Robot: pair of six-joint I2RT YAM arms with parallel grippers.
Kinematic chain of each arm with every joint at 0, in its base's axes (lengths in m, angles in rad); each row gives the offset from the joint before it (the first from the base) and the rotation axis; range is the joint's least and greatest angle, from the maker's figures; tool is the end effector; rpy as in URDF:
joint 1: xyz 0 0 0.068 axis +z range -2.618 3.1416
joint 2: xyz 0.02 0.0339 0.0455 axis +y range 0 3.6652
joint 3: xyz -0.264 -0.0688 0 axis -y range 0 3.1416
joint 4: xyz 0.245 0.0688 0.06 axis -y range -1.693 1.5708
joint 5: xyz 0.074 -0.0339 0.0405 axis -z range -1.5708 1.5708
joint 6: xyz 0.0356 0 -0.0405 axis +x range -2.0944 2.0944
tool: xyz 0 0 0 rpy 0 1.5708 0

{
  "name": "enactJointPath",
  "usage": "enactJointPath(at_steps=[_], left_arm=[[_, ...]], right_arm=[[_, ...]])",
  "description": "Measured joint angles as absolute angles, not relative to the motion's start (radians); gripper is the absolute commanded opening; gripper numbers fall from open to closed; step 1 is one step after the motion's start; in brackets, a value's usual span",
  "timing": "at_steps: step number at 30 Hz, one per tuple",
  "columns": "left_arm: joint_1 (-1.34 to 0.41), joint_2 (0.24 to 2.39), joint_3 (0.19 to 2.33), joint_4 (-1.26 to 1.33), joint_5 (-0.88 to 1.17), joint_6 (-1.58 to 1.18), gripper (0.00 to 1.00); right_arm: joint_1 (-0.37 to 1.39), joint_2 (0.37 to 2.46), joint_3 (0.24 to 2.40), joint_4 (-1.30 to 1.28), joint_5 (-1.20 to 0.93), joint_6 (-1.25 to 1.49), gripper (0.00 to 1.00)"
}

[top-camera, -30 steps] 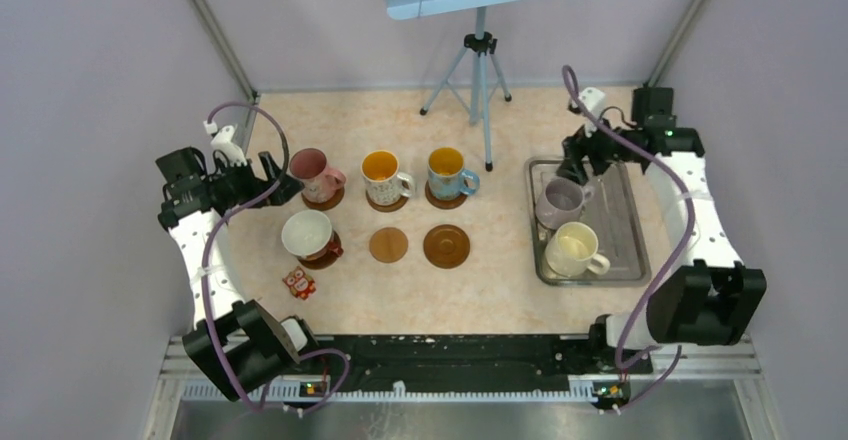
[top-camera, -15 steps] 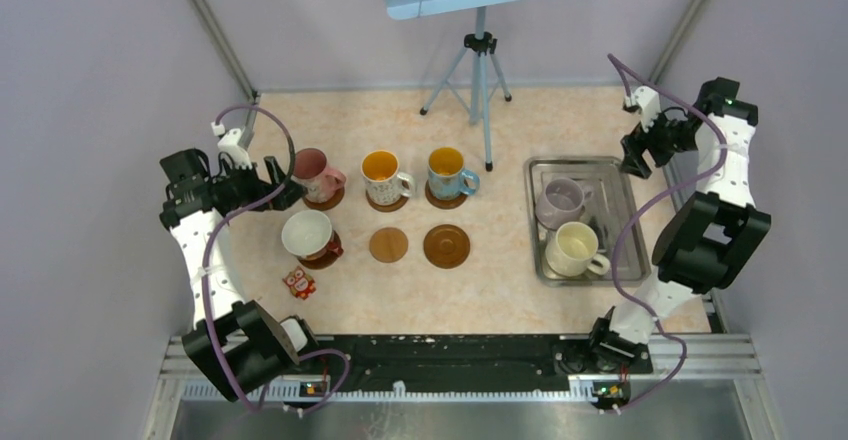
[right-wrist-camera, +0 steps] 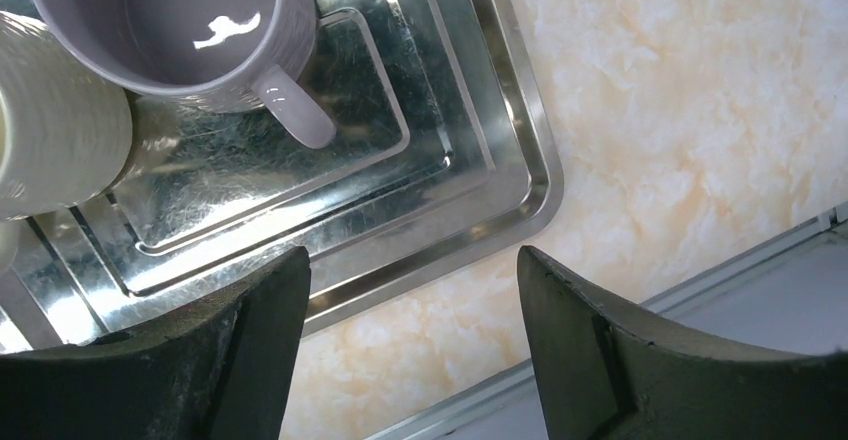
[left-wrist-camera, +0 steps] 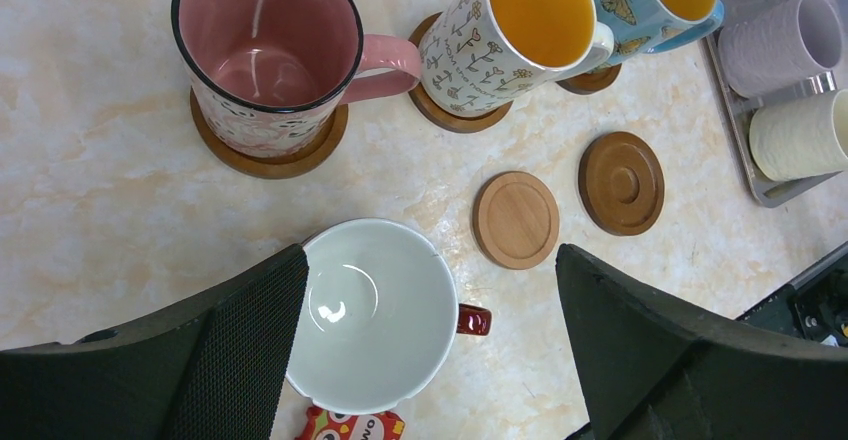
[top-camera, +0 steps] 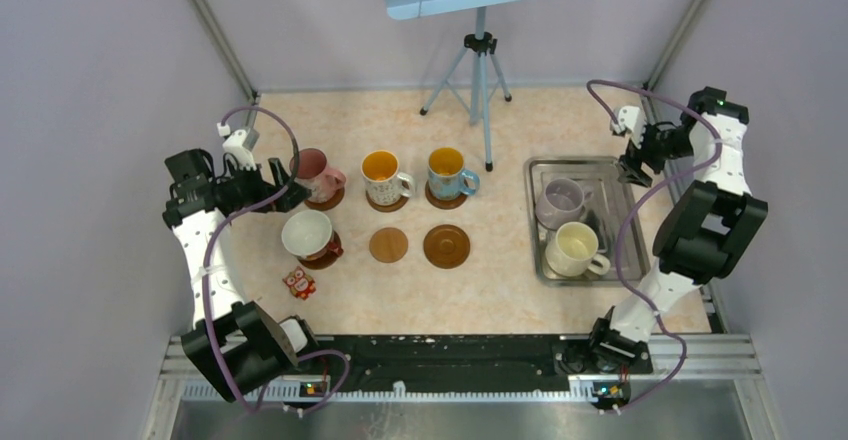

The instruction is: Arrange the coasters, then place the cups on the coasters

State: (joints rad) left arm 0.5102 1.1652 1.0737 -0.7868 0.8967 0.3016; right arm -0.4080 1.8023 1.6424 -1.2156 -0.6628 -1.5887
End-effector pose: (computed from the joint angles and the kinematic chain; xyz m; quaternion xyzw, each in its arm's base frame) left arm 0.2114 0.0865 0.3194 0.0581 0.8584 -0.2539 0.4420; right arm 0.3316 -0.1195 0.2906 -0.5502 0.7641 0.0979 0.3221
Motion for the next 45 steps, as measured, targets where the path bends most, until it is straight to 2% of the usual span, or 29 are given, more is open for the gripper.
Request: enactJointPath(at_steps=[10,21,30,39,45], left_arm=[[0.509,1.166,1.074,-0.786,0.9,0.283,0.99],[0.509,1.17,1.072,-0.785,0.898,0.265,0.99],[0.509,1.17,1.069,-0.776,0.892,0.263,0.99],[0.509,1.17,1.051,-0.759,0.877,0.258,0.99],[0.509,1.17,1.05,-0.757,0.874,0.256,0.99]], right_arm=[[-0.392,1.916,1.649,-1.263,-0.68,-1.726,0.7],[-0.273,1.918,1.562,-1.241,-0.636,-1.845,0.68],[-0.218,1.918,1.485,-1.208,-0.592,-1.886,0.62],[-0.219,1.918,1.385,-1.139,-0.594,-1.885,0.42],[-0.224,1.917,1.374,-1.117,-0.609,-1.857,0.24]])
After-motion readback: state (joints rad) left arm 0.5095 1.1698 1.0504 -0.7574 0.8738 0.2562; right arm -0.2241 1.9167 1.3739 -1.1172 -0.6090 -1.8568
